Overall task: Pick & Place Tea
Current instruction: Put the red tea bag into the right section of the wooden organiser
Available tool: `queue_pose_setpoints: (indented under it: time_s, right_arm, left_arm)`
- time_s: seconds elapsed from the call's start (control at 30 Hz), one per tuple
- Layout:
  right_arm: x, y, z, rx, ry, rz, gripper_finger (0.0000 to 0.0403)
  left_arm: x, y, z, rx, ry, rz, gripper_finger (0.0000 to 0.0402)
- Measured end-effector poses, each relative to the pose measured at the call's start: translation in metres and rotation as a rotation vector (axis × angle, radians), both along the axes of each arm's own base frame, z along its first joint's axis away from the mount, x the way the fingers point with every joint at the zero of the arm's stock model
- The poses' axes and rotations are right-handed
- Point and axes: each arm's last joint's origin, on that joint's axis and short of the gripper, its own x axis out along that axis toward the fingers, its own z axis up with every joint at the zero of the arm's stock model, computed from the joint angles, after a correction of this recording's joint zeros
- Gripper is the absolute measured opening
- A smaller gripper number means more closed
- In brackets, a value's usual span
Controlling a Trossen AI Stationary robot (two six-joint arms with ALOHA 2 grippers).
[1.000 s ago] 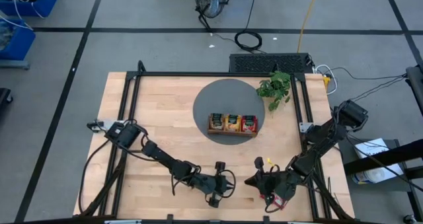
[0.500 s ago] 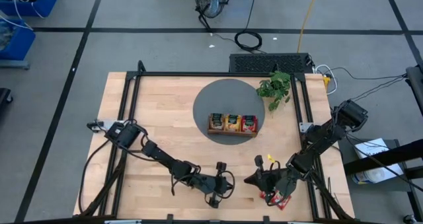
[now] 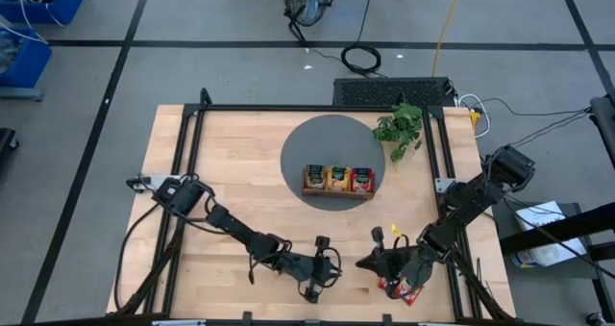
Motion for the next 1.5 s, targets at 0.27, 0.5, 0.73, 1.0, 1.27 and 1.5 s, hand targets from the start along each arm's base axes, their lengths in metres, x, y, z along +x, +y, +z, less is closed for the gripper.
queue_pose_setpoints:
  time_s: [0.27,0.5,0.73,1.0,1.27,1.5]
  right_arm:
    - [-0.008,0.04,0.033,-0.039,-0.046,0.052,0.0001]
    - [-0.03,0.052,0.051,0.018,0.269,-0.093,0.0]
    - [-0.054,0.046,0.031,0.262,0.708,-0.193,0.0]
    - [-0.066,0.039,0.015,0.275,0.752,-0.274,0.0]
    - [-0.056,0.032,-0.002,0.336,0.712,-0.208,0.0]
    - [-0.057,0.017,-0.025,0.375,0.684,-0.188,0.0]
  left_arm:
    - [0.003,-0.001,0.003,-0.043,0.013,-0.116,0.0046]
    - [0.004,0.001,0.003,-0.044,0.014,-0.108,0.0047]
    - [0.005,0.001,0.006,-0.061,-0.02,-0.103,0.0047]
    - [0.005,0.0,0.007,-0.075,-0.028,-0.099,0.0047]
    - [0.005,0.0,0.007,-0.08,-0.023,-0.094,0.0047]
    - [0.005,0.0,0.007,-0.08,-0.021,-0.094,0.0047]
